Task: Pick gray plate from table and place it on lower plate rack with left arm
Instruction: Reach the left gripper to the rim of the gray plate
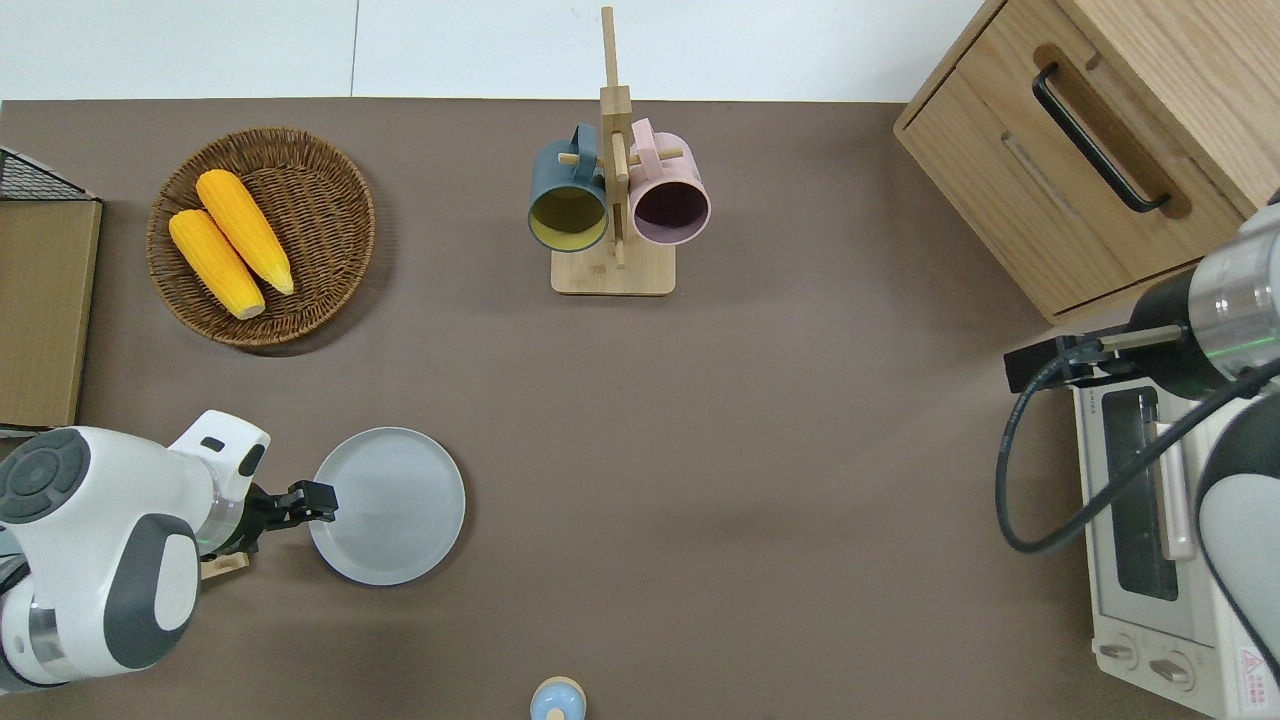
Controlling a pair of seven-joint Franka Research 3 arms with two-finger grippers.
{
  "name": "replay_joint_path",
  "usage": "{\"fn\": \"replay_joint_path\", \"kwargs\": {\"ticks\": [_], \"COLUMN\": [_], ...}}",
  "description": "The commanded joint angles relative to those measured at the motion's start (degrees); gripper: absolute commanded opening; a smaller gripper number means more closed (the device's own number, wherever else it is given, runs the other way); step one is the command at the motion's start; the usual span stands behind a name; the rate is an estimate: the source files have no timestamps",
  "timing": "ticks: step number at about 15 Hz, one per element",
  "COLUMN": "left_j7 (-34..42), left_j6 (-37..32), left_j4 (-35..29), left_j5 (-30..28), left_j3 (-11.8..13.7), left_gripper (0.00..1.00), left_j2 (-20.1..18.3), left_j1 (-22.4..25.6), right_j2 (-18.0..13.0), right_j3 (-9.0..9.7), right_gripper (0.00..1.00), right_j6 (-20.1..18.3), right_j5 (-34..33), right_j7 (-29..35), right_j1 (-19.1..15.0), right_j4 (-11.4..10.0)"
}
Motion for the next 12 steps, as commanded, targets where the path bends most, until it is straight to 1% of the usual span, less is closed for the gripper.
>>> {"fn": "replay_joint_path", "kwargs": {"ticks": [1,3,4,5,11,12], "left_j7": [-1.2,-2.8,-3.8,-4.4,-4.4,-4.4], "left_j6": [1.9,2.8,4.3,5.0,5.7,6.0], "left_j4": [-2.5,-2.2,-2.2,-2.2,-2.6,-2.6], "left_j5": [-2.0,-2.0,-2.0,-2.0,-2.0,-2.0], "left_j3": [-1.8,-3.4,-4.2,-4.5,-4.5,-4.5], "left_gripper": [0.99,0.99,0.99,0.99,0.98,0.88], "left_j2": [-1.1,0.8,1.5,2.0,2.6,2.6], "left_j1": [0.6,0.7,0.7,0.7,0.8,0.8], "right_j2": [-0.2,-0.2,-0.2,-0.1,-0.1,-0.2], "right_j3": [0.98,0.98,0.98,0.98,0.98,0.98], "right_gripper": [0.983,0.983,0.983,0.983,0.983,0.983], "right_j6": [-0.8,-0.8,-0.8,-0.8,-0.8,-0.8], "right_j5": [-0.1,-0.1,-0.1,-0.1,-0.1,-0.1], "right_j7": [0.7,0.7,0.7,0.7,0.7,0.7], "right_j1": [-1.1,-1.1,-1.1,-1.1,-1.1,-1.1], "right_j4": [0.5,0.5,0.5,0.5,0.5,0.5]}}
